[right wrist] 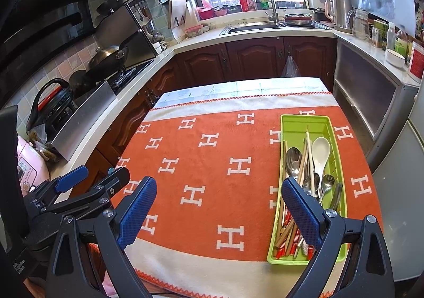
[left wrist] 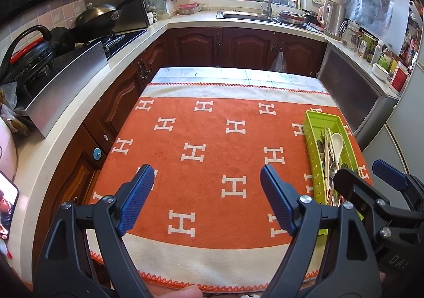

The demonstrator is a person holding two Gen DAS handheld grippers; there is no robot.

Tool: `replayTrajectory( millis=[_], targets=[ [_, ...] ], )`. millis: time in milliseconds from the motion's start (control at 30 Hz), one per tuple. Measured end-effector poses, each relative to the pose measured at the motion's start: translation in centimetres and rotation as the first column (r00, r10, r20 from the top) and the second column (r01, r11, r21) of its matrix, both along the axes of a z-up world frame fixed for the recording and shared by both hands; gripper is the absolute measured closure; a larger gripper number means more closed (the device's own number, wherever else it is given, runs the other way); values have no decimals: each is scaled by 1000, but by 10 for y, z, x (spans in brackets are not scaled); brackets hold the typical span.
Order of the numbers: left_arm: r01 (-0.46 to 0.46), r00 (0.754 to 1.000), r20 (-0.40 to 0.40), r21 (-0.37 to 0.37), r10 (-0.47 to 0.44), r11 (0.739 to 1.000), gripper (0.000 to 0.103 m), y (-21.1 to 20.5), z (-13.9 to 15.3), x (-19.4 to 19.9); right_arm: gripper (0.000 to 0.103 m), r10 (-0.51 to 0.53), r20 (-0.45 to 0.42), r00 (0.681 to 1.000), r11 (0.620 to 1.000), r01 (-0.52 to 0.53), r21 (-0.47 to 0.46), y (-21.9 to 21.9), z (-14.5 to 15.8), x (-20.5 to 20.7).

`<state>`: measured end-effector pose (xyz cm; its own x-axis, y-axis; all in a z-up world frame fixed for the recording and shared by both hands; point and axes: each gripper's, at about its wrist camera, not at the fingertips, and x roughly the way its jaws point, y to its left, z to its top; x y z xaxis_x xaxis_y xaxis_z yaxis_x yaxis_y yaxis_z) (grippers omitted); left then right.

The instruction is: Organize utensils

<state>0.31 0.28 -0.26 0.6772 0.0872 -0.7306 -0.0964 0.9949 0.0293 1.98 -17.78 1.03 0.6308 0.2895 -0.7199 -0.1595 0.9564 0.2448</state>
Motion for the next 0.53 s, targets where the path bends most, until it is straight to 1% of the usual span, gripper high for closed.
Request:
replayTrajectory(
  millis=[233, 533],
  targets=[
    [-1, 1000, -2, -3, 1, 1000, 22, 2, 0, 0, 7, -1, -2, 1000, 1000, 1, 0, 1, -1, 0],
    [-11, 1000, -3, -34, 11, 999, 22, 13, -6, -4, 7, 2, -4, 1000, 1000, -2, -17, 9, -3, 0]
  ],
)
